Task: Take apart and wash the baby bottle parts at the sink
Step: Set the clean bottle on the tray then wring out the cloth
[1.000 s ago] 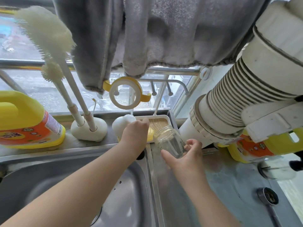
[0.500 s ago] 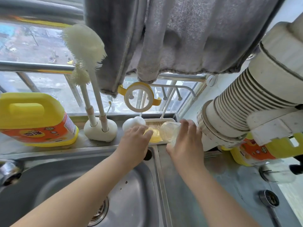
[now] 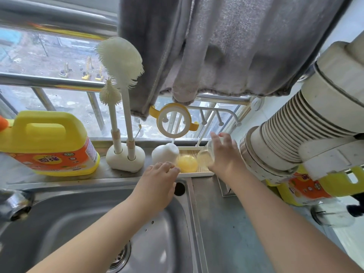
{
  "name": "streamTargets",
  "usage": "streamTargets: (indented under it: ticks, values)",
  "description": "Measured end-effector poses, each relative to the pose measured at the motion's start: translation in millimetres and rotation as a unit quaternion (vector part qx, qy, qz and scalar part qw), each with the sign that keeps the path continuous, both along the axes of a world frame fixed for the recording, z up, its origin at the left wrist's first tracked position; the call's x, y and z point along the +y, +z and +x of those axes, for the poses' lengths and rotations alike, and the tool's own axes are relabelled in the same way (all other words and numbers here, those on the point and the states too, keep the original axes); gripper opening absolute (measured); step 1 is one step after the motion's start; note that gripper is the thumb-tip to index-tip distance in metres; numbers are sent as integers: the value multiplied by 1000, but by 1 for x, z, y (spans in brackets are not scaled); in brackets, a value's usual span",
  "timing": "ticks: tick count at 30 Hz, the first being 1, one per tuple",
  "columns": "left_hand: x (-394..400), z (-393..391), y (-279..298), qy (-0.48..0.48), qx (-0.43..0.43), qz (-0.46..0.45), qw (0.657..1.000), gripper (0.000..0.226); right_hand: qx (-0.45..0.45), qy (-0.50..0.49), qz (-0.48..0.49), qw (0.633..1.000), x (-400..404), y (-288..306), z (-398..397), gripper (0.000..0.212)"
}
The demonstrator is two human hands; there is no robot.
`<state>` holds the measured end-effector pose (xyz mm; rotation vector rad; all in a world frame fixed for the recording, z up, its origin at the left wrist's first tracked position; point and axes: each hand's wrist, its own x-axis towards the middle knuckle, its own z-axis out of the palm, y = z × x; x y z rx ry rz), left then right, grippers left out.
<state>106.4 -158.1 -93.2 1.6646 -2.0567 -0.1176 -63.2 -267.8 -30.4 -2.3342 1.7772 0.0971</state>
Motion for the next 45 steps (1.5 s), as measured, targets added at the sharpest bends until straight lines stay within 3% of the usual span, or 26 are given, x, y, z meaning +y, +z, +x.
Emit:
streamTargets:
  ticks: [13,25,35,45]
  values:
    - [19,-10,-6,-3,13,14,1000,33,-71,-1,-43,997,3,-14,0,86]
    - [32,-9,-13,10,37,67,997,32,-145,-26,-6,989,-1,-29,0,91]
    - [36,-9,-11,22,41,72,996,33,-130,-44,-12,991,3,-34,-3,91]
    - [41,-1,-4,41,16,56,997,46,-173,60,-108,977,48,-37,1,77]
